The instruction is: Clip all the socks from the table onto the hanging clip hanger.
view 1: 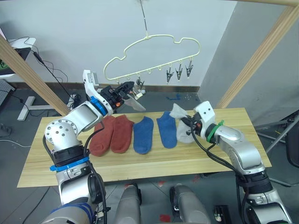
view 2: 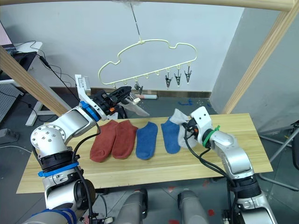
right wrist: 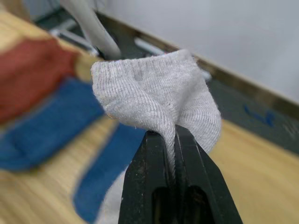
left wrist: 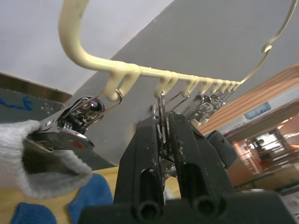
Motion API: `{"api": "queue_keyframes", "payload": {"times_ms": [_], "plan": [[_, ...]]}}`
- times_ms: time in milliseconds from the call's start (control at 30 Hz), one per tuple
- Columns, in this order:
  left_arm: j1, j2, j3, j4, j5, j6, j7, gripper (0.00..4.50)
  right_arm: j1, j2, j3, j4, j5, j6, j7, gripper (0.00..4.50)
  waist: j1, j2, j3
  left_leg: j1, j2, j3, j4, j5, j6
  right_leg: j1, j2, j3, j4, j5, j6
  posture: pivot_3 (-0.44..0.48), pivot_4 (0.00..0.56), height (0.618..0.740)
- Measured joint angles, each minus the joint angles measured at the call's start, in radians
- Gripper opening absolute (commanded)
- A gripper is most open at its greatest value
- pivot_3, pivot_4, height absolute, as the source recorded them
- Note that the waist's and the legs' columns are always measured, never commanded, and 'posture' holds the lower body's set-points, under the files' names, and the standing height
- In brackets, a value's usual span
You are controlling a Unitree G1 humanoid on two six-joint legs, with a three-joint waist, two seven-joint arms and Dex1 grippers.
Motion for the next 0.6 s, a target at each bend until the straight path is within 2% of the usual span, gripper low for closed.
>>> {"api": "queue_keyframes", "payload": {"times_ms": [200, 600], "plan": [[-0.013, -0.026, 0.020, 0.028, -0.104, 0.002, 0.094, 0.02, -0.056, 0.080, 0.061, -0.081, 0.015, 0.096, -0.032, 0.05, 0.007, 0.000, 0.000, -0.001, -0.001, 0.000, 0.000, 0.000, 0.000, 0.000, -0.001, 0.000, -0.002, 0.001, -0.001, -0.023, 0.250, 0.740], [-0.005, -0.026, -0.015, 0.024, -0.156, -0.020, 0.131, 0.02, -0.174, 0.193, 0.098, -0.004, 0.008, 0.094, -0.072, 0.05, 0.012, 0.000, 0.000, -0.002, -0.001, 0.000, -0.002, 0.000, 0.000, 0.000, -0.001, -0.002, -0.007, 0.002, -0.003, -0.026, 0.248, 0.740]]}}
